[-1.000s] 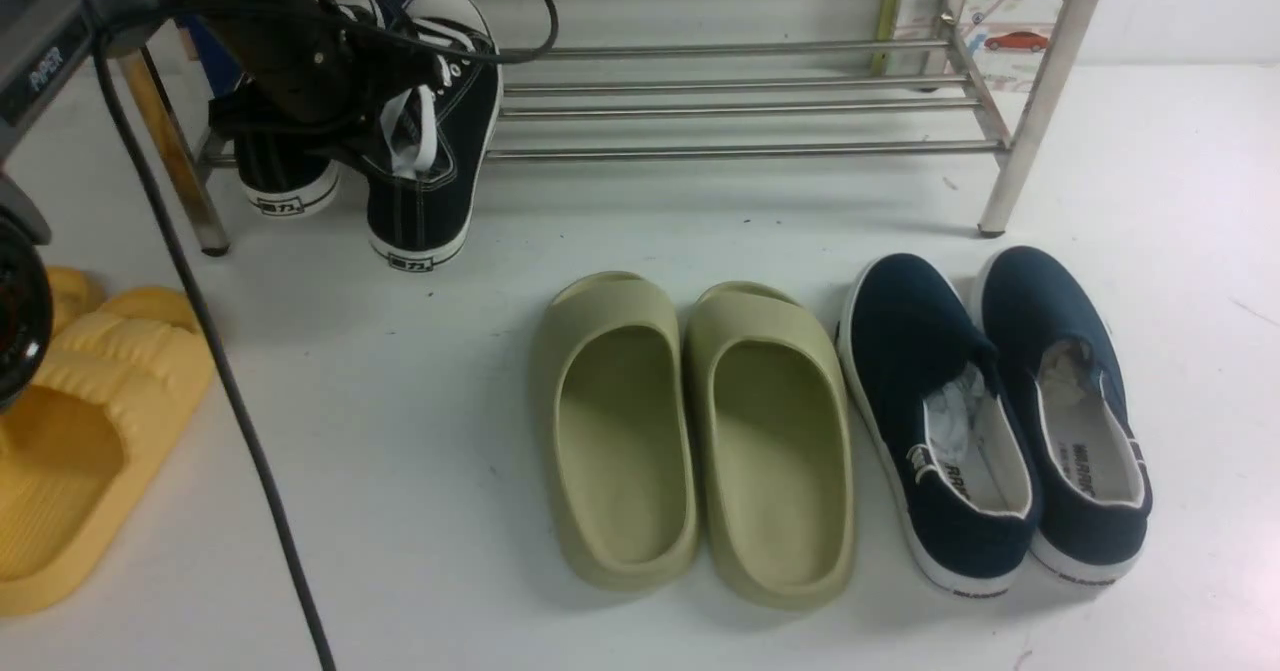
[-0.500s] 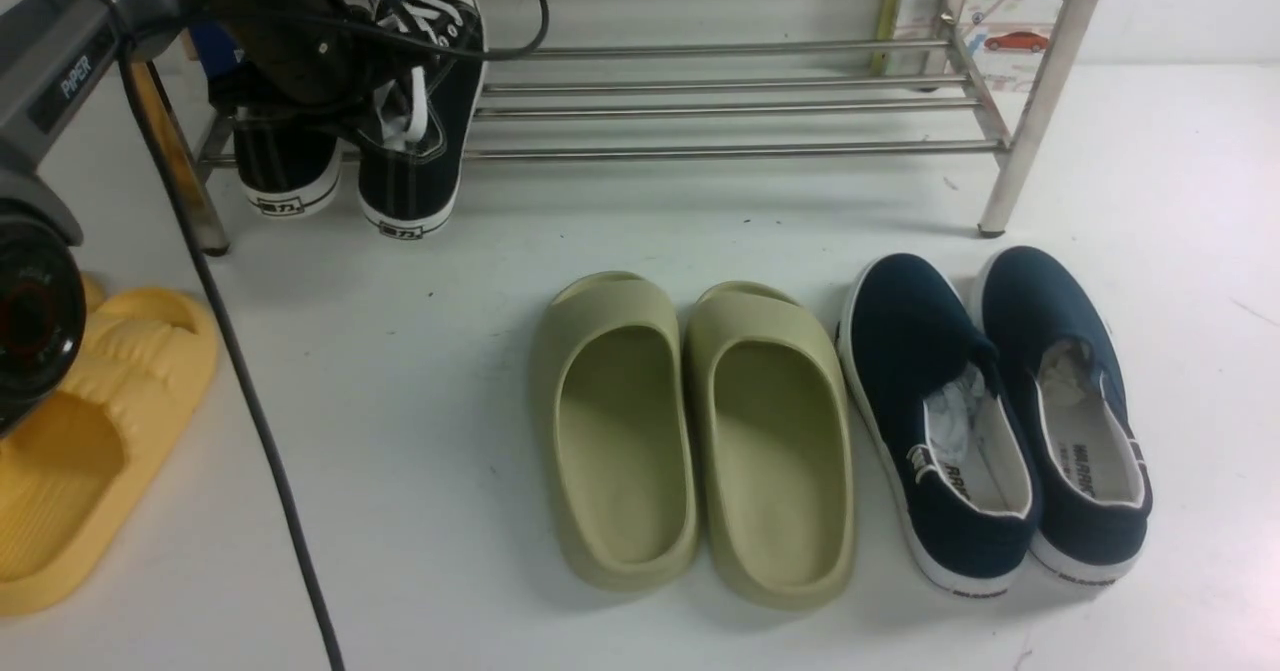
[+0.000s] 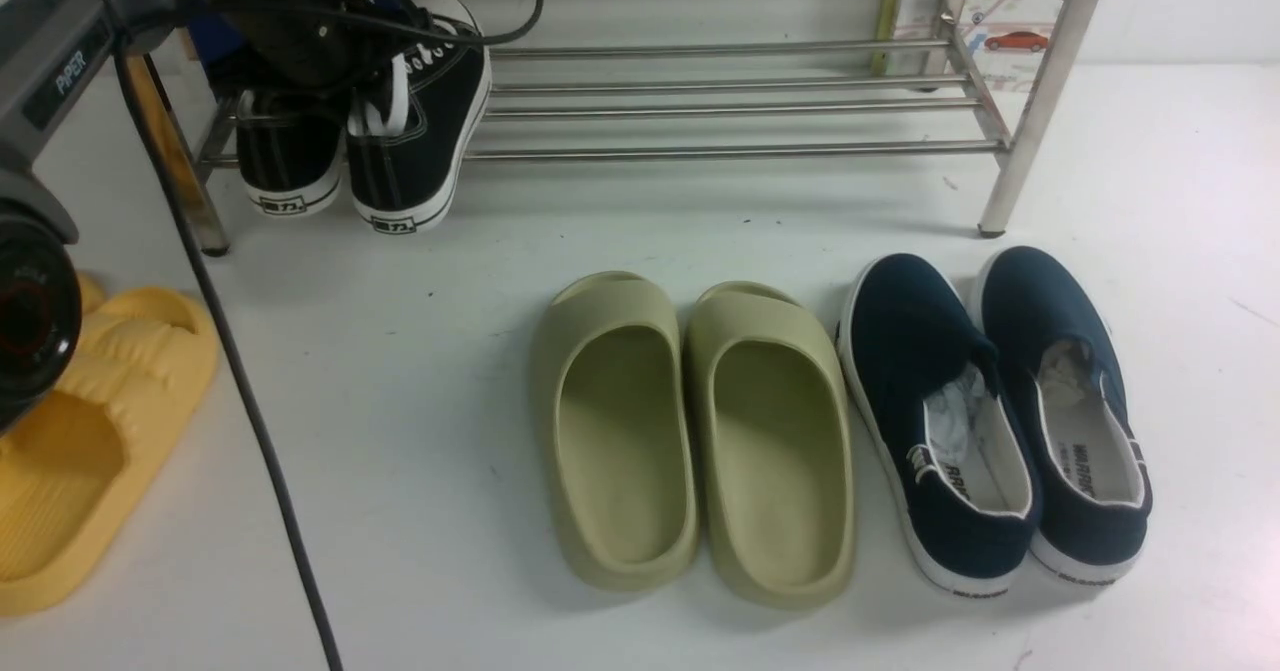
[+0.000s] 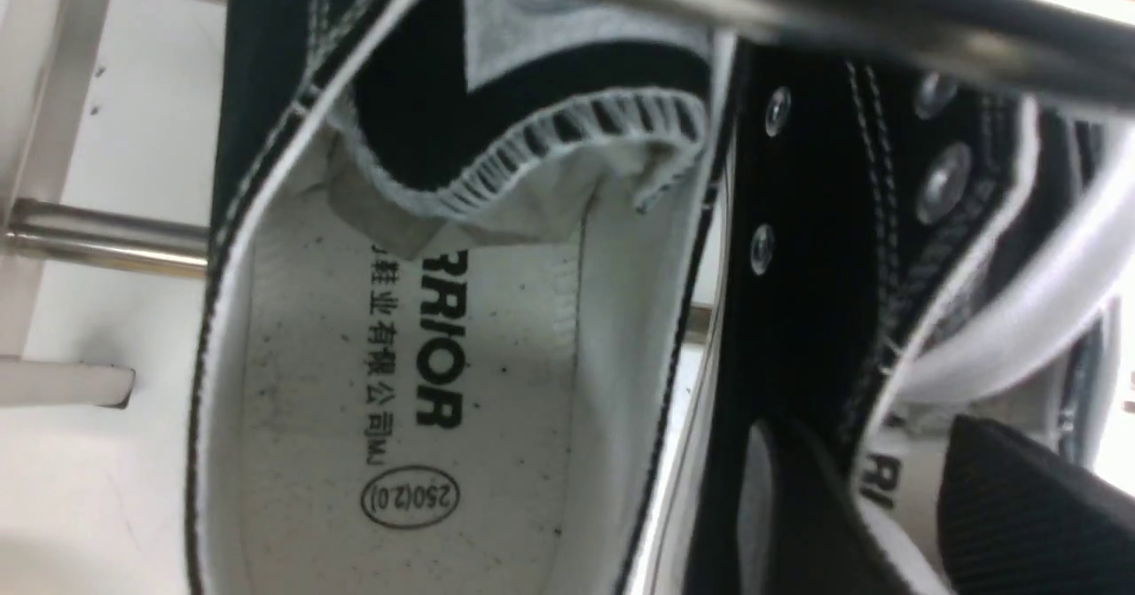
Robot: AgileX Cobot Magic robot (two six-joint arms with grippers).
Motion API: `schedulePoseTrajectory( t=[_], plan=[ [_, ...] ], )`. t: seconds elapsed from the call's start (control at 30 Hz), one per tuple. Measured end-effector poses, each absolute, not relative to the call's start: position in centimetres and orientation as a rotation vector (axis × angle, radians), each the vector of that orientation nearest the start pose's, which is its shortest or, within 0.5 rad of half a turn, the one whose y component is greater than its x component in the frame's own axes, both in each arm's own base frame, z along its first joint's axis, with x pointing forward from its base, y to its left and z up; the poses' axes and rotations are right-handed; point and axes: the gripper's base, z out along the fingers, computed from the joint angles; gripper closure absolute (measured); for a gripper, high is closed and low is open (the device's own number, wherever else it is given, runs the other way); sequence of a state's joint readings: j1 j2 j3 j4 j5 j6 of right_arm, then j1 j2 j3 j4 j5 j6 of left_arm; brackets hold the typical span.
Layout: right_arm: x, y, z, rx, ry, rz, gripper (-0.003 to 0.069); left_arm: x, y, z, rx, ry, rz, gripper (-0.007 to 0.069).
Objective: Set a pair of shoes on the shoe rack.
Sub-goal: Use the left arm to put a shoe into the shoe rack
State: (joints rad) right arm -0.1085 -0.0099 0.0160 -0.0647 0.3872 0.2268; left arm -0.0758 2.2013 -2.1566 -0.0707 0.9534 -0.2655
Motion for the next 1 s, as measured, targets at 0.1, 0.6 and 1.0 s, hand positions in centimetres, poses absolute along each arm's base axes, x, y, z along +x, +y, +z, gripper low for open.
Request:
schedulePoseTrajectory(
  t=[0.1,0.6,1.0],
  plan=[
    [5.2,-0.8,17.4,0.274,1.856,0.017,0.0412,49.2,-4.3,30.5,-0.258,2.481,-0.232,0.032],
    [5.2,-0.8,17.4,0.274,1.856,0.017,0.0412,42.1,-4.5,38.6,-0.135,2.541,-0.093,0.0552],
    [5.2,-0.8,17.4,0.274,1.856,0.017,0.0412,40.8,-8.3,27.5,-0.065,2.753,-0.096,0.0638]
  ],
)
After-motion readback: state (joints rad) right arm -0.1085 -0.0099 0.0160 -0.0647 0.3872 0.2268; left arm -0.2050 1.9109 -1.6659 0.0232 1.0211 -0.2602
